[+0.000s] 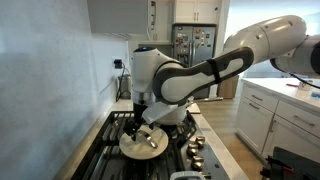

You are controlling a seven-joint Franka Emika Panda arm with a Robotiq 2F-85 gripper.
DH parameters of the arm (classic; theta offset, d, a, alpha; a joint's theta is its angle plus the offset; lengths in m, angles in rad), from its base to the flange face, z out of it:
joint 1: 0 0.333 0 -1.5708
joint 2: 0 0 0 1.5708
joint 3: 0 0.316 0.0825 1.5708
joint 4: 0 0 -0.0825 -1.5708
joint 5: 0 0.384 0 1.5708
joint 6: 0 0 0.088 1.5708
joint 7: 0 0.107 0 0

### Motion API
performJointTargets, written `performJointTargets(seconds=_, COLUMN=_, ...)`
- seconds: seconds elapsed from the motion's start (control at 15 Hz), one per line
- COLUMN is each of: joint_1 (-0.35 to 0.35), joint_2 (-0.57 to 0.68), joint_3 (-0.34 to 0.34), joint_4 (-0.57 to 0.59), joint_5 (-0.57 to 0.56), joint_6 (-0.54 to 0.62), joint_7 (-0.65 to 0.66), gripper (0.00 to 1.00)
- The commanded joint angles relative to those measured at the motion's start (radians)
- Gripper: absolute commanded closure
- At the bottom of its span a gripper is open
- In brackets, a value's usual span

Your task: Pick the lid on the stove and put it on the uncovered pot

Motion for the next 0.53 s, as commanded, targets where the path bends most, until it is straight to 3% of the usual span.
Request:
performJointTargets(seconds=0.0, joint_1=-0.007, joint_2=0.008, joint_3=0.001, joint_4=0.008, joint_5=-0.002, joint_6=0.019, joint_7=-0.021, gripper=0.17)
performJointTargets(seconds=0.07, joint_1=-0.009, joint_2=0.008, joint_3=0.001, joint_4=0.005, joint_5=-0.001, joint_6=0.022, joint_7=-0.020, gripper=0.34)
performJointTargets(seconds=0.2, joint_1=-0.012, joint_2=0.008, joint_3=0.002, joint_4=0.002, joint_5=0.000, joint_6=0.026, joint_7=-0.020, gripper=0.51)
performJointTargets(seconds=0.33, joint_1=-0.014, joint_2=0.009, joint_3=0.001, joint_4=0.001, joint_5=-0.001, joint_6=0.029, joint_7=-0.018, gripper=0.65)
performJointTargets(seconds=0.47, joint_1=-0.015, joint_2=0.009, joint_3=0.001, joint_4=0.001, joint_5=-0.002, joint_6=0.029, joint_7=-0.017, gripper=0.72)
